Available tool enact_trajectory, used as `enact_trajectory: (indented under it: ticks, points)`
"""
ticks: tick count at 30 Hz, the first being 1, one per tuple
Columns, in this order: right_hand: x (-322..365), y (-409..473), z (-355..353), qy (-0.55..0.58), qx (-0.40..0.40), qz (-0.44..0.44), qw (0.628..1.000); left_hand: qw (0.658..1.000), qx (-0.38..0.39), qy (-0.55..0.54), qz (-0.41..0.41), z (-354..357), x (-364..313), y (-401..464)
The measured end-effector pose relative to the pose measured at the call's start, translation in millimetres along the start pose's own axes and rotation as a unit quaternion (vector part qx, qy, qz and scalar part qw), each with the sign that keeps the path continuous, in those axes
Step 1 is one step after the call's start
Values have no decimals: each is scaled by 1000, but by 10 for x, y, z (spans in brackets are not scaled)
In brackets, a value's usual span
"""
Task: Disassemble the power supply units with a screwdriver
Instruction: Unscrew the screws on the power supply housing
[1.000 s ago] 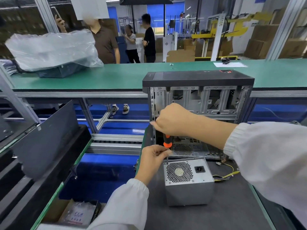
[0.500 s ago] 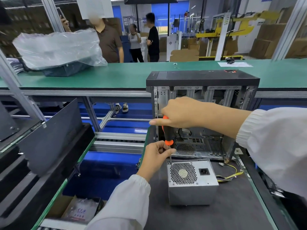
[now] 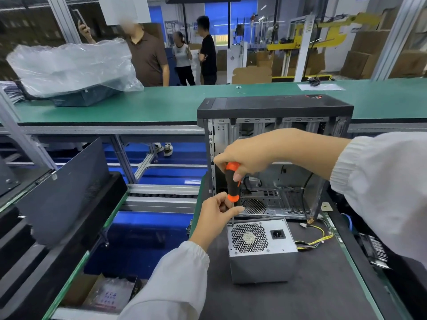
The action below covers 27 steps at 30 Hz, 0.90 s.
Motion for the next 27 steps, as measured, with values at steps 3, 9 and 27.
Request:
enact_trajectory:
  ticks: [3, 9, 27]
  points:
    - [15, -13, -63, -2, -24, -18, 1000, 999, 42, -18, 7, -46, -44, 24]
    - [21, 5, -14, -2, -52, 59, 997, 999, 30, -34, 18, -56, -122, 25]
    - [-328, -264, 1020, 330, -111, 210, 914, 999, -50, -2, 14, 61, -39, -46]
Point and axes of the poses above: each hand's wrist, its own y-axis towards the middle knuckle, its own z-axis out of the palm, x = y × z, the point moved 3 cm from there along y, towards the middle knuckle, and after that the axes turned 10 degrees about -x, right-handed, at the moved point
